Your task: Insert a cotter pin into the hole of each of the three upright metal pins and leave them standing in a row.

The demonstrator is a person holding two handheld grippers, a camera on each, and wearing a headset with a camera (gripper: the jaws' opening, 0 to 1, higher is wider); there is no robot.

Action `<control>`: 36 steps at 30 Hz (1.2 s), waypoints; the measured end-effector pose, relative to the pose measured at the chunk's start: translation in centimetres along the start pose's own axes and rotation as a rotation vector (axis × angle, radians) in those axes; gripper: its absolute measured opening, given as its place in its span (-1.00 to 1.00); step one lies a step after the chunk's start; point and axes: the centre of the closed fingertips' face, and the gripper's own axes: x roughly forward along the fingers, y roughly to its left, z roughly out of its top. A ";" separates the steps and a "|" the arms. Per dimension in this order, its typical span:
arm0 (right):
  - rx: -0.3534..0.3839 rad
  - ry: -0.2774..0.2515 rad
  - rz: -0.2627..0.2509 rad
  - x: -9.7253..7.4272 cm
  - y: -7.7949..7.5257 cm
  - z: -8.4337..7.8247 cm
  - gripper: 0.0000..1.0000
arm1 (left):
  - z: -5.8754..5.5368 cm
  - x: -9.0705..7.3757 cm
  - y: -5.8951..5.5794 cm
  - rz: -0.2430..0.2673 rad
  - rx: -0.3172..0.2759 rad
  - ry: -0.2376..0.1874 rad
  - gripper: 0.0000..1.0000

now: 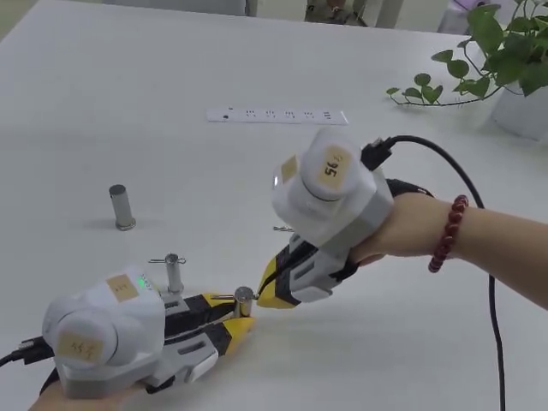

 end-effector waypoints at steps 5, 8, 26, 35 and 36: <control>0.008 -0.006 0.003 0.3 0.1 0.2 -0.89 | 0.0 0.0 0.0 0.000 -0.001 0.000 -0.77; 0.011 -0.010 0.007 0.3 0.1 0.3 -0.88 | 0.0 0.0 0.0 -0.001 -0.001 0.000 -0.77; 0.025 -0.068 -0.010 0.3 0.2 1.4 -0.68 | 0.0 0.0 0.1 0.001 -0.001 0.002 -0.77; -0.015 -0.083 -0.026 0.9 0.3 1.7 -0.64 | 0.0 0.0 0.1 0.002 -0.002 0.003 -0.77; -0.023 -0.080 -0.031 1.0 0.3 1.6 -0.64 | 0.0 0.0 0.1 0.002 -0.002 0.003 -0.77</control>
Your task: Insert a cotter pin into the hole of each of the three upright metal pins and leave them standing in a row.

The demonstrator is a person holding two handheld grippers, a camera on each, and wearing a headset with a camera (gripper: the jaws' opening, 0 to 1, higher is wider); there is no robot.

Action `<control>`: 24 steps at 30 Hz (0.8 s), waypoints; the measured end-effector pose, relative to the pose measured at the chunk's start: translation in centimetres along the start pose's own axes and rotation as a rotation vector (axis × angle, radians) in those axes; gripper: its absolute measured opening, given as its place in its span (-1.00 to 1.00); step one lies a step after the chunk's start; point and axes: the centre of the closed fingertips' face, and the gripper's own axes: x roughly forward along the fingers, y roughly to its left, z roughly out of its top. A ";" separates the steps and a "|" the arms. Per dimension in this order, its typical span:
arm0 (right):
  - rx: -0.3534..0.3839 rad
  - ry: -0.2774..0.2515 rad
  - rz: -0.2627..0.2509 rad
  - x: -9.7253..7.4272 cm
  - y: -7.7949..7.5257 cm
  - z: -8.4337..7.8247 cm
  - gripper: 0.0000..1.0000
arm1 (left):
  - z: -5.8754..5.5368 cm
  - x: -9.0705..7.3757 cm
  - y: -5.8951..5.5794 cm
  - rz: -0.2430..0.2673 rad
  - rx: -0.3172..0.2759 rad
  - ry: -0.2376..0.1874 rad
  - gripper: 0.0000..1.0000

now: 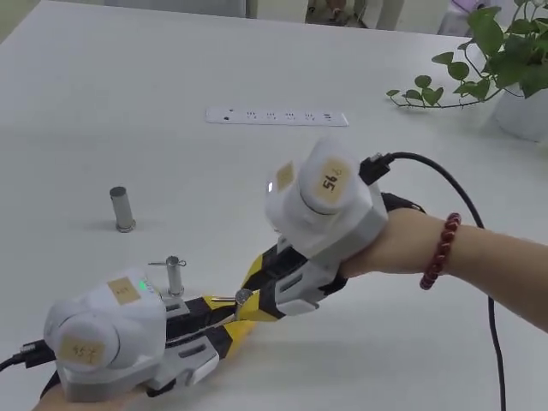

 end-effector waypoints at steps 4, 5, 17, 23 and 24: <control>-0.012 0.001 -0.011 0.1 -0.2 -0.1 -0.66 | 0.0 0.0 0.0 0.000 -0.001 0.000 -0.76; -0.011 0.000 -0.012 0.1 -0.2 -0.1 -0.66 | 0.0 0.0 0.0 0.000 -0.001 0.000 -0.76; -0.042 -0.002 -0.033 0.2 -0.3 -0.2 -0.72 | -0.1 0.1 0.0 0.002 0.006 0.002 -0.76; -0.028 -0.016 -0.037 0.2 -0.3 -0.1 -0.73 | -0.4 0.2 0.0 0.006 0.025 0.016 -0.76; -0.028 -0.017 -0.037 0.2 -0.3 -0.1 -0.73 | -0.5 0.3 0.0 0.007 0.024 0.017 -0.76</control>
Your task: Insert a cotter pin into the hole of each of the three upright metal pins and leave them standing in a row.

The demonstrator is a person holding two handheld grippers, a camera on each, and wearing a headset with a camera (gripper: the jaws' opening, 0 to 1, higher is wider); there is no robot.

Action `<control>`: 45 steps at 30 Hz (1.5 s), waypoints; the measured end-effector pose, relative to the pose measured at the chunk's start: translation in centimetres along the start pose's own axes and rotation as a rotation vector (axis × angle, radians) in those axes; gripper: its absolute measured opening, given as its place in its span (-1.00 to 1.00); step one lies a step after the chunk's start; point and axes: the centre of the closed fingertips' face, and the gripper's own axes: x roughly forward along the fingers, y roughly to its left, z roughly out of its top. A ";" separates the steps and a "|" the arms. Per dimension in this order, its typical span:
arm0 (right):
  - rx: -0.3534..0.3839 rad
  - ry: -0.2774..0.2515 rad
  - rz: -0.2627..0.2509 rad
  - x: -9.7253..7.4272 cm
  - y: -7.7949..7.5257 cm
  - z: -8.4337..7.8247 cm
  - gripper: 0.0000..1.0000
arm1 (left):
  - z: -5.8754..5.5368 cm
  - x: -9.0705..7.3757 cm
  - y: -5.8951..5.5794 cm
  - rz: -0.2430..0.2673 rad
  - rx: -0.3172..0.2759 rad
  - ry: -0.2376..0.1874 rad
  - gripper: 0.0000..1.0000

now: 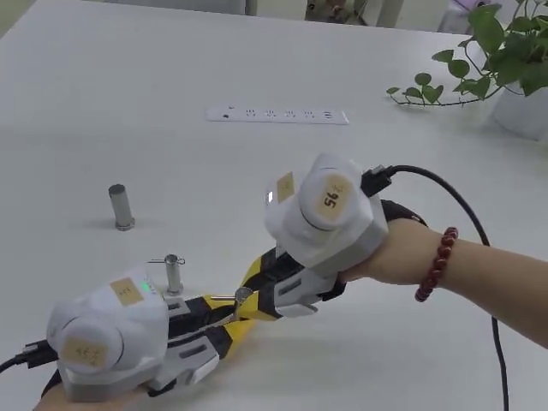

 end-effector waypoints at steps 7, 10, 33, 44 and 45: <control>-0.007 -0.004 0.000 0.0 0.1 0.0 -0.75 | 0.2 -0.1 -0.3 -0.013 -0.015 -0.010 -0.58; -0.012 -0.005 0.001 0.0 0.1 0.0 -0.75 | 0.2 -0.3 -0.1 -0.014 -0.016 -0.010 -0.54; -0.038 0.022 -0.011 -0.8 -1.1 0.0 -0.75 | 1.0 -4.4 -0.5 -0.020 -0.034 -0.040 -0.23; -0.050 0.032 -0.016 -0.6 -2.5 0.5 -0.75 | 1.3 -6.0 -1.0 -0.022 -0.050 -0.058 -0.12; -0.053 0.032 -0.016 -0.5 -2.6 0.6 -0.75 | 1.3 -6.1 -1.0 -0.020 -0.051 -0.059 -0.11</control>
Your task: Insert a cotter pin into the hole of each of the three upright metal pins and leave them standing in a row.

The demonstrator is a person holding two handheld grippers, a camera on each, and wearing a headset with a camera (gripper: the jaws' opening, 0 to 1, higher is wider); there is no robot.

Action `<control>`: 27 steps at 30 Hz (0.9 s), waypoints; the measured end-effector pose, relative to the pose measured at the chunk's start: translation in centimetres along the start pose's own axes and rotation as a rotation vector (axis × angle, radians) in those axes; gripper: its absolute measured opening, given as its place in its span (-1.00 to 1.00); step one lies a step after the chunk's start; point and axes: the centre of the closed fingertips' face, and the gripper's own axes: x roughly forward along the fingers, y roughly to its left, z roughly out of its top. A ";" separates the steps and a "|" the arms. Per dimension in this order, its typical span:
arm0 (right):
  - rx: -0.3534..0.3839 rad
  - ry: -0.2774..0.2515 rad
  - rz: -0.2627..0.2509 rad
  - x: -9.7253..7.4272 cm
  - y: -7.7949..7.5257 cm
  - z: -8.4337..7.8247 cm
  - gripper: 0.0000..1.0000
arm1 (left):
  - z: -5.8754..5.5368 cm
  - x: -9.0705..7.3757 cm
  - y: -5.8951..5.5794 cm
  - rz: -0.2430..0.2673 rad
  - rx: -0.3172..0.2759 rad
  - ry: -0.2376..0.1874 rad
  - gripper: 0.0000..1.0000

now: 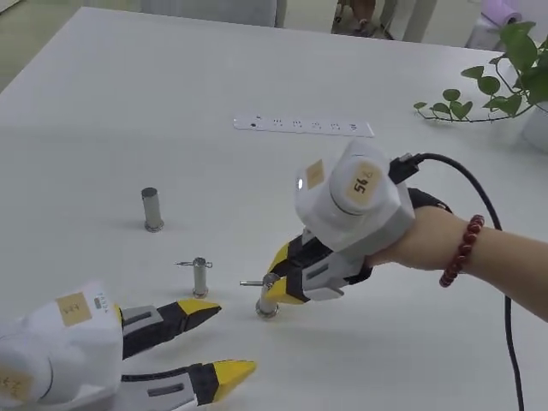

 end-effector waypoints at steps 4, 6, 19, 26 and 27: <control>0.001 -0.001 0.001 0.2 -0.4 0.1 -0.75 | -0.1 -0.4 0.2 0.010 0.001 0.006 -0.10; 0.001 0.000 0.002 0.4 -0.6 0.1 -0.75 | -0.2 -0.5 0.3 0.013 0.001 0.010 -0.10; 0.005 -0.003 -0.002 0.8 -1.8 0.4 -0.75 | -0.3 -0.9 0.2 0.023 -0.011 0.013 -0.09; -0.001 -0.007 0.005 1.1 -2.0 0.6 -0.75 | -0.4 -1.0 0.2 0.027 -0.017 0.017 -0.09; -0.001 -0.006 0.005 1.1 -2.1 0.7 -0.75 | -0.4 -1.0 0.2 0.027 -0.019 0.017 -0.09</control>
